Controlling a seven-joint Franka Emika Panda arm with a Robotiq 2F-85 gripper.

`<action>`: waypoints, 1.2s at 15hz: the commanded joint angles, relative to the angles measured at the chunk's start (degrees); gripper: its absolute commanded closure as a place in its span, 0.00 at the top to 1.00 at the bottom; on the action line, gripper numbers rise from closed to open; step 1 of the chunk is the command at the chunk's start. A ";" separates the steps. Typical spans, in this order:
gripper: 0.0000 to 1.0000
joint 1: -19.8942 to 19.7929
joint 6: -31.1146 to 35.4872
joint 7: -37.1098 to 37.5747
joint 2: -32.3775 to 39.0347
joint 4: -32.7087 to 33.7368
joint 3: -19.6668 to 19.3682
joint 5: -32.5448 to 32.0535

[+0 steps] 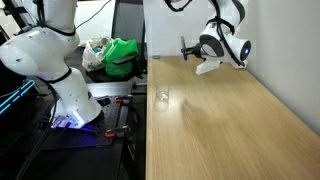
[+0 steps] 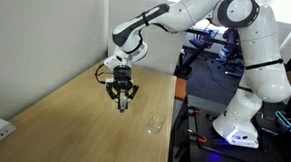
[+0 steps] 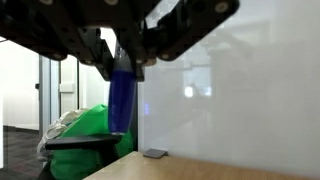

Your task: Put the blue marker inside the glass cup

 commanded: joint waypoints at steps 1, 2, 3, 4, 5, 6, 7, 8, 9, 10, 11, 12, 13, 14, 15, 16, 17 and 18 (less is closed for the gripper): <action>0.25 2.26 -0.94 -0.21 -0.18 0.22 -2.74 1.01; 0.25 2.34 -0.94 -0.03 -0.20 0.22 -2.76 1.00; 0.25 2.41 -0.93 0.10 -0.21 0.22 -2.75 1.00; 0.06 2.45 -0.93 0.14 -0.22 0.22 -2.74 1.00; 0.06 2.32 -0.47 -0.85 -0.35 -0.29 -2.85 1.41; 0.06 2.08 -0.82 -1.85 -0.31 -0.88 -3.10 1.76; 0.06 2.13 -0.48 -2.68 -0.32 -1.41 -3.53 1.88; 0.06 1.73 -1.31 -3.66 -0.16 -1.92 -3.69 2.09; 0.06 1.42 -1.93 -4.50 -0.08 -2.39 -3.87 2.21; 0.06 1.03 -2.75 -5.86 0.02 -2.89 -4.06 2.45; 0.06 0.87 -3.15 -6.93 0.01 -3.44 -4.36 2.85; 0.06 0.56 -4.33 -8.19 0.07 -3.90 -4.52 3.16; 0.06 0.39 -5.48 -9.40 -0.10 -4.55 -4.73 3.43; 0.06 0.40 -6.64 -10.43 -0.27 -5.12 -5.05 3.58; 0.06 0.58 -7.14 -11.21 -0.89 -6.13 -5.51 3.75; 0.06 0.69 -7.89 -12.00 -1.33 -6.87 -5.87 3.73; 0.06 0.83 -8.10 -12.46 -1.82 -7.67 -6.21 3.83; 0.06 0.95 -8.03 -12.88 -2.49 -8.68 -6.51 3.94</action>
